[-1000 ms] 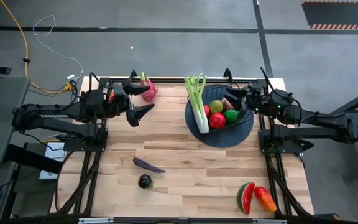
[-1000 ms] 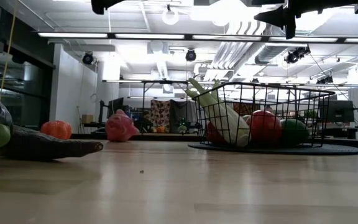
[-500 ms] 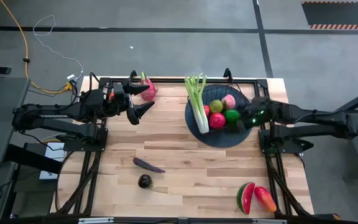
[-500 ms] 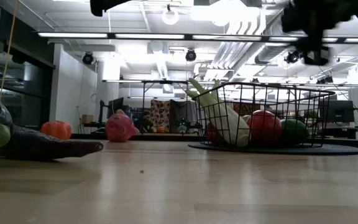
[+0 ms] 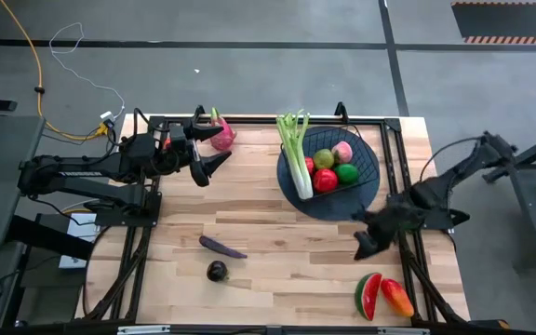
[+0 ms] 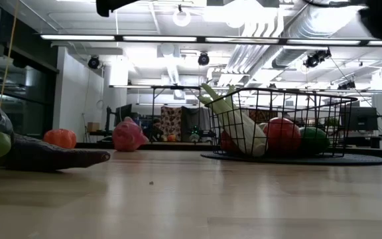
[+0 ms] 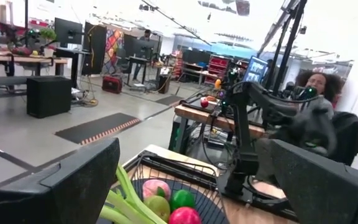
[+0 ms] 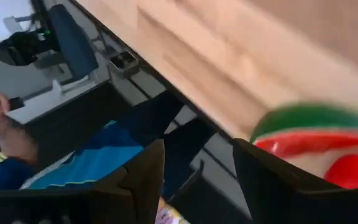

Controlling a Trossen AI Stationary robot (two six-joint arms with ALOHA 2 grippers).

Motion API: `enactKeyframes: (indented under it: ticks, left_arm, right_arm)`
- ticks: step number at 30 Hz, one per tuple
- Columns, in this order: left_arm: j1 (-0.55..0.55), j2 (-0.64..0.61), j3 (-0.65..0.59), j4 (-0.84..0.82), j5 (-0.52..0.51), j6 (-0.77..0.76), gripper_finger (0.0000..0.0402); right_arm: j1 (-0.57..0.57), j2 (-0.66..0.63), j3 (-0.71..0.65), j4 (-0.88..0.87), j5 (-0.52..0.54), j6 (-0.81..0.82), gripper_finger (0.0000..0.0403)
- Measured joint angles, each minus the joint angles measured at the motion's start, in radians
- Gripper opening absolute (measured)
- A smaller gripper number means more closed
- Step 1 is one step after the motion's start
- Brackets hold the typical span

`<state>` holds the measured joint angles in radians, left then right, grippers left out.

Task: Build produce basket
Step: Put the watermelon into the wire basket

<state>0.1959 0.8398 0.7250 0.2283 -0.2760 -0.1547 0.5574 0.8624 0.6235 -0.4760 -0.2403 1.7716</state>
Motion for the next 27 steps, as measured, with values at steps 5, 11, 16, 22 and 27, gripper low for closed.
enactKeyframes:
  ticks: [5,11,16,22,27]
  left_arm:
    - [0.0,0.0,0.0,0.0,0.0,0.051,0.04]
    - [0.0,0.0,0.0,0.0,0.0,0.106,0.04]
    - [0.0,0.0,0.0,0.0,0.0,0.114,0.04]
    - [0.0,0.0,0.0,0.0,0.0,0.114,0.04]
    - [0.0,0.0,0.0,0.0,0.0,0.114,0.04]
  right_arm:
    - [0.191,0.162,0.06,0.019,0.015,0.255,0.0181]
    - [0.282,0.377,0.226,-0.149,0.004,0.41,0.0181]
    - [0.254,0.565,0.369,-0.396,0.044,0.412,0.0181]
    - [0.24,0.715,0.459,-0.426,0.011,0.417,0.0181]
    - [0.241,0.788,0.468,-0.409,-0.038,0.52,0.0181]
